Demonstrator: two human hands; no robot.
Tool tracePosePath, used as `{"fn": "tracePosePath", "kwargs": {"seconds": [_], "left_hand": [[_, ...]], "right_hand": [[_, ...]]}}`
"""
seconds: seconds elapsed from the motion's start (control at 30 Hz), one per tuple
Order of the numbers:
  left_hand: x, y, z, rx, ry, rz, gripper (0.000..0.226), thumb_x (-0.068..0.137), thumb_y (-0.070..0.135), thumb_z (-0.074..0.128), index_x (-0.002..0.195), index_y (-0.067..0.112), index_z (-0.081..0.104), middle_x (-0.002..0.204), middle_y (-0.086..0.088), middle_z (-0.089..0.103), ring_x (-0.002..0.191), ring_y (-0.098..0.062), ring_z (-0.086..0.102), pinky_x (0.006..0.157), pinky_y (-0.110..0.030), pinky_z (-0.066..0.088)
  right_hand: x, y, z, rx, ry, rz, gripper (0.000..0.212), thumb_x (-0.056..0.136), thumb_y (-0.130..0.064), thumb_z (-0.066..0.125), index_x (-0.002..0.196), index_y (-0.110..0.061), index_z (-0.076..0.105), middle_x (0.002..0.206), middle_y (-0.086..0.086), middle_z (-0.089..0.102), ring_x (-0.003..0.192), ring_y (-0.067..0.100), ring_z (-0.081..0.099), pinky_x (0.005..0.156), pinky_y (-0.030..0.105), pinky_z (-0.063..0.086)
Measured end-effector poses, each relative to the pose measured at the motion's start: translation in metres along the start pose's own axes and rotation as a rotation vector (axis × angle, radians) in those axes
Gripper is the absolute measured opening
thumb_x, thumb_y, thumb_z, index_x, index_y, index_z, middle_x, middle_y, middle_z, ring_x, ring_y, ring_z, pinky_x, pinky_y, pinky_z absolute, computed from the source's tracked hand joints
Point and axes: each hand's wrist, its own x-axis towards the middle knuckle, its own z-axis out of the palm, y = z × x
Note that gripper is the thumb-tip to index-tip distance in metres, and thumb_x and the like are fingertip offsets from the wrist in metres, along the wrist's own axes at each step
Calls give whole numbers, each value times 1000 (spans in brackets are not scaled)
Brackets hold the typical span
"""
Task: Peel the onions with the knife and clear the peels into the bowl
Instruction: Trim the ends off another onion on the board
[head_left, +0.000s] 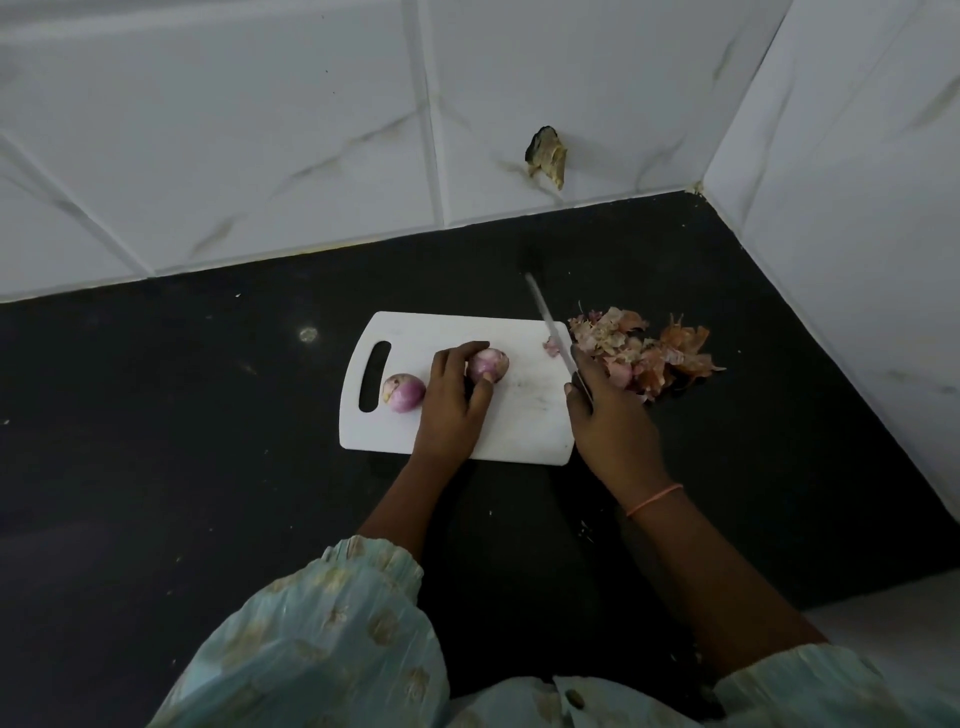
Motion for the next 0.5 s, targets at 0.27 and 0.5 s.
{"fn": "tracePosePath", "kwargs": {"seconds": [0.27, 0.5], "left_hand": [[-1, 1, 1, -101, -18, -97, 31, 97, 25, 62, 125, 18, 51, 115, 6, 59, 86, -3, 60, 75, -10, 45], [2, 1, 0, -147, -59, -139, 36, 98, 35, 59, 130, 21, 52, 112, 7, 65, 90, -7, 65, 74, -19, 52]], "right_hand": [[-4, -8, 3, 82, -83, 80, 27, 100, -42, 46, 103, -15, 45, 70, -4, 52, 64, 17, 57, 54, 35, 45], [-15, -29, 14, -2, -142, 8, 28, 102, -45, 39, 97, -18, 45, 64, -5, 50, 60, 17, 55, 50, 33, 38]]}}
